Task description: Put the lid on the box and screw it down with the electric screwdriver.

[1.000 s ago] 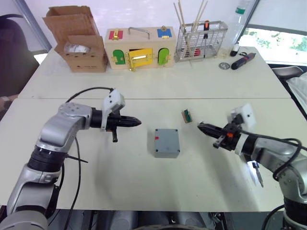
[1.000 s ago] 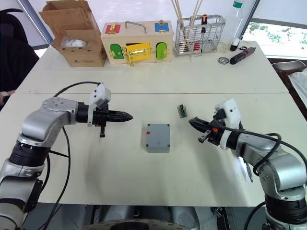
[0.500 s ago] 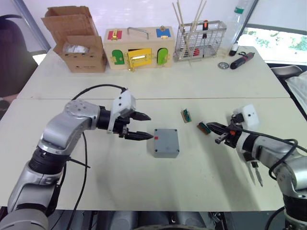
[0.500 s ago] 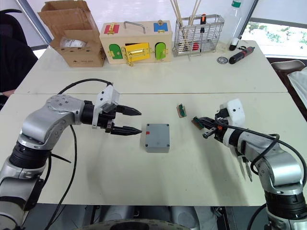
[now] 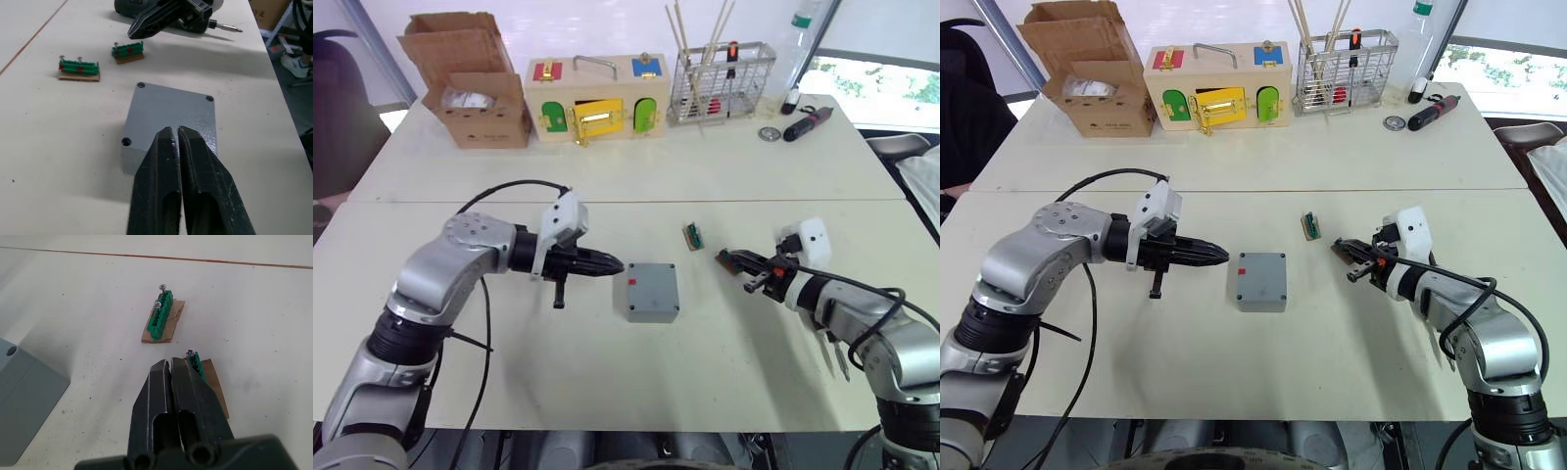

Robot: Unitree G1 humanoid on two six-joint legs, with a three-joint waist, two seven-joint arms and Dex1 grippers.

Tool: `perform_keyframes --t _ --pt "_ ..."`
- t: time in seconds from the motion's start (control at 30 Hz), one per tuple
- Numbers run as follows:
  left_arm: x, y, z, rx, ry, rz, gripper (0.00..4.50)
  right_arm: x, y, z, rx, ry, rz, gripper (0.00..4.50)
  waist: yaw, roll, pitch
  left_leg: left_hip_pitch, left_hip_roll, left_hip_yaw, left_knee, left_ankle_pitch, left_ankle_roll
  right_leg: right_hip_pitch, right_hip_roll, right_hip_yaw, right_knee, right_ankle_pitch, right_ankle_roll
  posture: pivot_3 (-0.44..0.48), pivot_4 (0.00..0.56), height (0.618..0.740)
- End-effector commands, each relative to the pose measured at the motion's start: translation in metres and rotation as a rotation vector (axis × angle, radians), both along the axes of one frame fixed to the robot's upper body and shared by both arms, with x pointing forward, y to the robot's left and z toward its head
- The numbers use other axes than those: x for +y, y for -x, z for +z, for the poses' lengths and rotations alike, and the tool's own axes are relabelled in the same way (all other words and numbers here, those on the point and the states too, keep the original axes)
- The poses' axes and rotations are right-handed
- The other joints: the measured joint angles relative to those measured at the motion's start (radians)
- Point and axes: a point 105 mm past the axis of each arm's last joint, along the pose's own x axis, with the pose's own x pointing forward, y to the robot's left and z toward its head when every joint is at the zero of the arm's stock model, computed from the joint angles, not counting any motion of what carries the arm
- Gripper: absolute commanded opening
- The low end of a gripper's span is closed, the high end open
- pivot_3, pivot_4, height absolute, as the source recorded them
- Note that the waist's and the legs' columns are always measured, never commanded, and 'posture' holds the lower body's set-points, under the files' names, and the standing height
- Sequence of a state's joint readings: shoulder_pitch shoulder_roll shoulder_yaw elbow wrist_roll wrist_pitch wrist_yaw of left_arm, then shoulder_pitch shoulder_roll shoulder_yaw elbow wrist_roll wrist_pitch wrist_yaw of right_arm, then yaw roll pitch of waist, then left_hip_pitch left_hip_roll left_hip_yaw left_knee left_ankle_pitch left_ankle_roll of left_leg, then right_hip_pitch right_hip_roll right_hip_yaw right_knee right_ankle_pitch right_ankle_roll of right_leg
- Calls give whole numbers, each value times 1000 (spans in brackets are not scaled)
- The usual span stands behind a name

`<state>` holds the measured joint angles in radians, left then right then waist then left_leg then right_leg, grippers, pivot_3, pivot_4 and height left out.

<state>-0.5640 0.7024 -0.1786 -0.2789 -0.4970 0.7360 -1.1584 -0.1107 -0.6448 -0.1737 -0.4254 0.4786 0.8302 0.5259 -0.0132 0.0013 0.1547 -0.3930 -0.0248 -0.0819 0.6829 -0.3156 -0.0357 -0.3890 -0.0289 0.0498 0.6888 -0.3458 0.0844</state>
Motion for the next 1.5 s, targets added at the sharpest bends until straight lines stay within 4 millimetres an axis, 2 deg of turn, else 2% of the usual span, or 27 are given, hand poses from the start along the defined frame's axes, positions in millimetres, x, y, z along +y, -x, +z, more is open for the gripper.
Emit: perform_keyframes --t 0.03,0.13,0.47,0.63,0.7,0.73,0.83,1.2,1.23,1.33,1.5 --pt "-1 1 10 -51 -10 -7 0 1 -4 7 -41 -8 -6 1907 -1 0 0 0 0 0 0 0 0 0 0 0 0 0 0 0 150 740" --pt "0 0 10 -55 -15 -6 0 3 -7 5 -26 -10 4 3245 -1 0 0 0 0 0 0 0 0 0 0 0 0 0 0 0 150 740" --pt "0 -1 4 -63 -45 8 0 2 -28 2 -47 -22 -38 3245 -1 0 0 0 0 0 0 0 0 0 0 0 0 0 0 0 150 740" --pt "1 -2 3 -66 -48 16 0 2 -30 -1 -49 -17 -38 3245 -2 0 0 0 0 0 0 0 0 -1 0 0 0 0 0 0 150 740" --pt "1 -2 2 -66 -50 18 0 3 -30 -2 -47 -10 -34 2749 -2 0 0 0 0 0 0 0 0 0 0 0 0 0 0 0 150 740" --pt "1 -2 2 -66 -50 19 0 3 -30 -3 -46 -8 -32 2652 -2 0 0 0 0 0 0 0 0 0 0 0 0 0 0 0 150 740" --pt "0 -2 1 -66 -51 21 0 5 -29 -4 -45 -6 -30 1690 -2 0 0 0 0 0 0 0 0 0 0 0 0 0 0 0 150 740" --pt "0 -3 -1 -74 -57 24 0 4 -29 -6 -44 1 -35 1690 -1 0 0 0 0 0 0 0 0 0 0 0 0 0 0 0 150 740" --pt "0 -3 -2 -75 -56 24 0 5 -29 -5 -46 -2 -34 1173 -1 0 0 0 0 0 0 0 0 0 0 0 0 0 0 0 150 740" --pt "0 -3 -3 -75 -59 25 0 5 -29 -6 -49 -1 -35 48 -2 0 0 0 0 0 0 0 0 0 0 0 0 0 0 0 150 740" --pt "1 -3 -4 -74 -65 24 0 5 -29 -7 -49 3 -40 48 -1 0 0 0 0 0 0 0 0 0 0 0 0 0 0 0 150 740"
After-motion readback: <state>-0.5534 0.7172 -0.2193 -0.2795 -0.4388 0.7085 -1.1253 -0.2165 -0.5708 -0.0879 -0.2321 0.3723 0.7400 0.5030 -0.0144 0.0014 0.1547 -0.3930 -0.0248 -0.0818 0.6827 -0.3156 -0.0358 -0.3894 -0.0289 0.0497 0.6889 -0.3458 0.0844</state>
